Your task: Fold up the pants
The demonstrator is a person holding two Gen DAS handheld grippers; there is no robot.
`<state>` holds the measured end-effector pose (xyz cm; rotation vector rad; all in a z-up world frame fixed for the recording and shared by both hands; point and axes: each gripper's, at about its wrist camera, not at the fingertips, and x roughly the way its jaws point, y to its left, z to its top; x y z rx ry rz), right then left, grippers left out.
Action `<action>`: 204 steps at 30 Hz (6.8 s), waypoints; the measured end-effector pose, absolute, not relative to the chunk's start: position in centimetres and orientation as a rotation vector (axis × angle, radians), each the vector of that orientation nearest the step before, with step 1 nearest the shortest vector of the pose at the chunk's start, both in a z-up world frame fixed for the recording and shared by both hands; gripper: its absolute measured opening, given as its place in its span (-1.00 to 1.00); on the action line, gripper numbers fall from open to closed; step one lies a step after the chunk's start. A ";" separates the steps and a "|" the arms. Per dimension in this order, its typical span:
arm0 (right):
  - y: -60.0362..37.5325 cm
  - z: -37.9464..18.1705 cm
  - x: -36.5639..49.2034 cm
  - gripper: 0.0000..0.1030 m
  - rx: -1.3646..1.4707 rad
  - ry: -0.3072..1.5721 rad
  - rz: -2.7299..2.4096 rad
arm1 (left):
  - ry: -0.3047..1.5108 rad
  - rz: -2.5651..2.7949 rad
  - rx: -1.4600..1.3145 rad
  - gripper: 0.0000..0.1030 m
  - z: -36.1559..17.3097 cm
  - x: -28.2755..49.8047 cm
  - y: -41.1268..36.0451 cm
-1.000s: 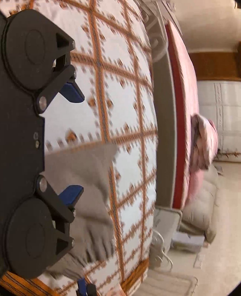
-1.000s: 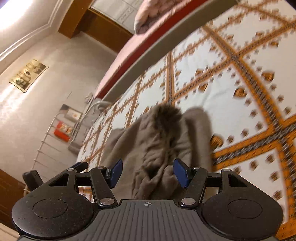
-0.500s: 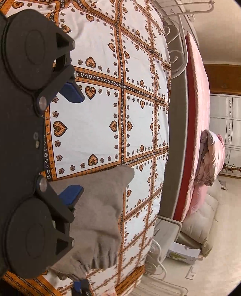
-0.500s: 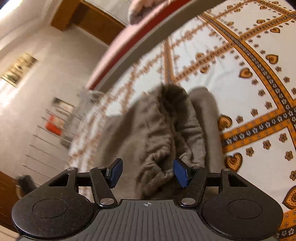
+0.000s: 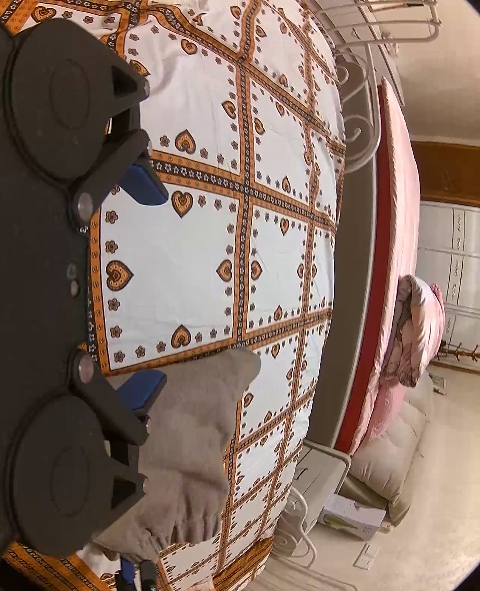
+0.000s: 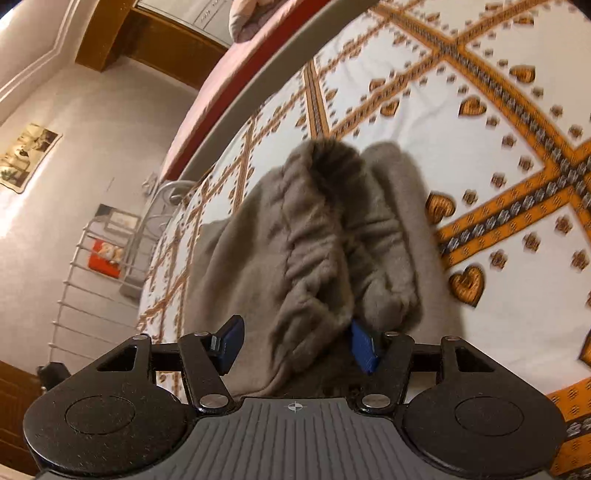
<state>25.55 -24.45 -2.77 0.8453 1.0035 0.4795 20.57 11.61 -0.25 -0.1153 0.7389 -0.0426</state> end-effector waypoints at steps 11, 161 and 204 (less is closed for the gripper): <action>-20.1 -3.6 28.9 -0.49 0.680 1.012 0.528 | 0.767 -0.016 -0.078 0.73 -1.0 21.7 10.1; -29.5 -1.1 23.0 0.64 0.593 0.841 0.393 | 0.851 -0.207 0.058 0.88 -3.7 18.7 3.2; -28.9 -4.1 26.6 -0.37 0.950 0.927 0.345 | 0.837 -0.121 -0.126 0.88 -2.2 21.4 8.2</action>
